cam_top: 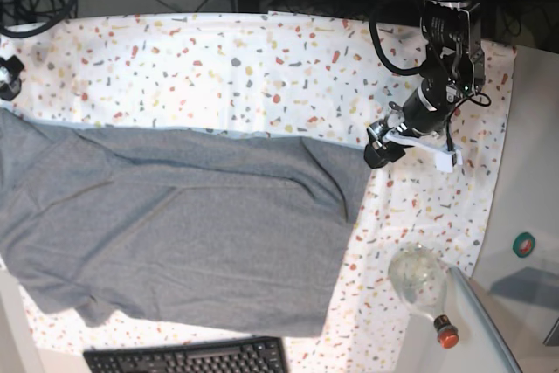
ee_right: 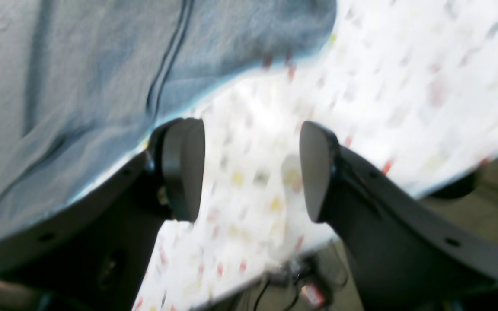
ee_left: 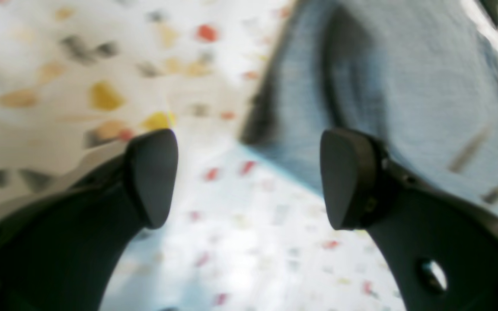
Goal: Layout the t-shirt on the table in an organized manner, then fold the t-shirt properly
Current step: 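Release the shirt with the right gripper and move it to the shirt edge, then grasp the shirt edge with the right gripper and pull it taut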
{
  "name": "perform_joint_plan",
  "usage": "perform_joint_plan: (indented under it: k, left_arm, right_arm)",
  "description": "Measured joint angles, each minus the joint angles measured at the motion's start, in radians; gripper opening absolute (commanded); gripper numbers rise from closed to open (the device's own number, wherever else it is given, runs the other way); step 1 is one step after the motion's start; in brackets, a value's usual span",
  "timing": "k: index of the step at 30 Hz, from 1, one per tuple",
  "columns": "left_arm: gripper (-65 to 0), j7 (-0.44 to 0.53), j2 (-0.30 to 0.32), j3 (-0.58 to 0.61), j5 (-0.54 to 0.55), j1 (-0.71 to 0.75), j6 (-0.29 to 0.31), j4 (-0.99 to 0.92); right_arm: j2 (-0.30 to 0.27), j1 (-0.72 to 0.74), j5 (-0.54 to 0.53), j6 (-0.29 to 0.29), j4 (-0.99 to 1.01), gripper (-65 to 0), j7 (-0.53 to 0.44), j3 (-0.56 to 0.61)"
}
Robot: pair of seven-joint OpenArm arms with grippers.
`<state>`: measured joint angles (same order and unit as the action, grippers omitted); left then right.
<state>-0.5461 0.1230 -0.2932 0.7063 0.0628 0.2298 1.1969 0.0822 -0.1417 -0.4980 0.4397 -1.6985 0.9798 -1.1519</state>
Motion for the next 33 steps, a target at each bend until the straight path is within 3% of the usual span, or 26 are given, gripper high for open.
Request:
perform_joint_plan:
  k: [3, 6, 10, 12, 15, 17, 23, 30, 33]
  left_arm:
    - [-17.1, 0.012, 0.005, -0.002, 0.006, -0.040, 0.011, -0.054]
    - [-17.1, 0.022, 0.000, 0.023, 0.006, -0.079, 0.010, -0.096]
    - [-18.1, 0.043, 0.013, 0.127, 0.007, -0.105, 0.014, -0.129]
    - [-26.0, 0.034, 0.009, 0.143, 0.010, -0.107, 0.013, -0.130]
    - [-49.7, 0.018, 0.000, 0.145, 0.016, -0.090, 0.014, -0.133]
    - [-65.0, 0.011, 0.006, 0.144, 0.014, -0.080, 0.010, -0.132]
    - [-65.0, -0.004, 0.030, 0.147, 0.003, -0.058, 0.003, -0.074]
    - [-65.0, -0.010, 0.034, 0.147, 0.001, -0.057, 0.003, -0.059]
    - [-65.0, -0.008, 0.033, 0.148, 0.002, -0.047, 0.003, -0.057]
  right_arm:
    - [0.011, 0.004, -0.077, -0.001, 0.030, -32.1, -0.012, 0.000]
    - [-0.005, 0.085, -0.061, -0.003, 0.145, -32.1, -0.059, -0.069]
    - [-0.097, 0.134, -0.050, -0.011, 0.356, -32.1, -0.068, -0.114]
    - [-0.147, 0.149, -0.051, -0.012, 0.436, -32.3, -0.066, -0.114]
    - [-0.194, 0.160, -0.053, -0.013, 0.473, -32.3, -0.100, -0.099]
    - [-0.233, 0.137, -0.037, -0.013, 0.475, -31.8, -0.121, -0.010]
    - [-0.401, 0.094, 0.141, -0.005, 0.498, -31.5, -0.261, 0.415]
    - [-0.494, 0.116, 0.162, 0.002, 0.605, -31.5, -0.240, 0.575]
    - [-0.495, 0.143, 0.154, 0.002, 0.607, -31.5, -0.249, 0.603]
